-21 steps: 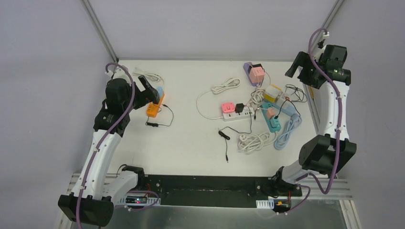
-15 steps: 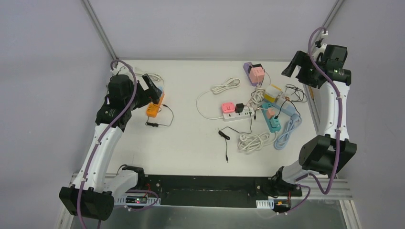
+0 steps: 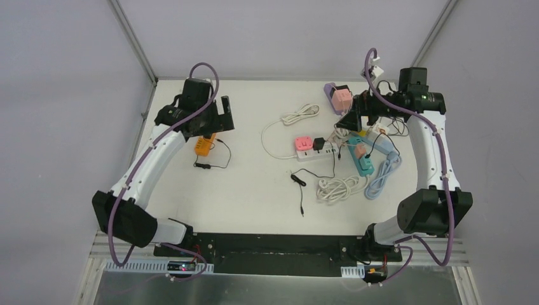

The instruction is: Pull the plug off the socket

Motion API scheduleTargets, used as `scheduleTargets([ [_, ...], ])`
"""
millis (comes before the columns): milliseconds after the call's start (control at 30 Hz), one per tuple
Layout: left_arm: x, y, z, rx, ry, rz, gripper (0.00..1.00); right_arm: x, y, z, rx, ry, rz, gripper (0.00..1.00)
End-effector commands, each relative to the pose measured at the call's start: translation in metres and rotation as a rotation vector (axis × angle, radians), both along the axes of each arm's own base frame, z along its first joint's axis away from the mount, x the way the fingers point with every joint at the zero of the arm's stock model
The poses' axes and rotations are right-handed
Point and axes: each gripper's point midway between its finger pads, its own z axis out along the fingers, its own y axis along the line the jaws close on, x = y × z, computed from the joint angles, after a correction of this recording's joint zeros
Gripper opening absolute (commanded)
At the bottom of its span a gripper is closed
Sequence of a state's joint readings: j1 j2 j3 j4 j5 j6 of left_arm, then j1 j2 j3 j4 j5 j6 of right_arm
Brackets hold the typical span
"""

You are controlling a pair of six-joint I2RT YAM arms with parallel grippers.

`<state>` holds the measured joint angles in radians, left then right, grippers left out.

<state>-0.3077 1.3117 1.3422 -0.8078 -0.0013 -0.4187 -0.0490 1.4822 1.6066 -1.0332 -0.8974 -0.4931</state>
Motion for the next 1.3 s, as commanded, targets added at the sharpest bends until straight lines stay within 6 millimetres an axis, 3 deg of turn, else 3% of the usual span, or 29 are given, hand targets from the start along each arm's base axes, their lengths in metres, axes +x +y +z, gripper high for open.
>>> scheduleTargets([
  [0,0.011,0.032,-0.016,0.258,0.053,0.020,0.99,-0.020,0.012,0.001,0.032,-0.059,0.143,1.00],
  [200,0.048,0.050,-0.035,0.445,0.063,-0.074,0.97,-0.024,0.015,-0.014,0.050,-0.001,0.140,1.00],
  [400,0.084,0.069,-0.070,0.373,0.139,-0.135,0.91,-0.027,0.017,-0.022,0.079,0.049,0.128,1.00],
  [667,0.117,0.071,-0.107,0.304,0.196,-0.190,0.80,-0.027,0.018,-0.030,0.095,0.088,0.111,1.00],
  [867,0.127,0.067,-0.130,0.267,0.231,-0.220,0.61,-0.023,0.018,-0.033,0.095,0.101,0.108,1.00],
  [1100,0.123,0.067,-0.147,0.262,0.267,-0.232,0.45,-0.020,0.018,-0.035,0.096,0.112,0.106,1.00],
  [1167,0.122,0.068,-0.152,0.265,0.275,-0.237,0.31,-0.020,0.018,-0.035,0.096,0.113,0.108,1.00],
  [1233,0.120,0.066,-0.156,0.260,0.281,-0.257,0.00,-0.020,0.019,-0.036,0.095,0.116,0.109,1.00],
  [1267,0.118,0.064,-0.158,0.251,0.280,-0.272,0.00,-0.020,0.019,-0.036,0.095,0.117,0.111,1.00],
])
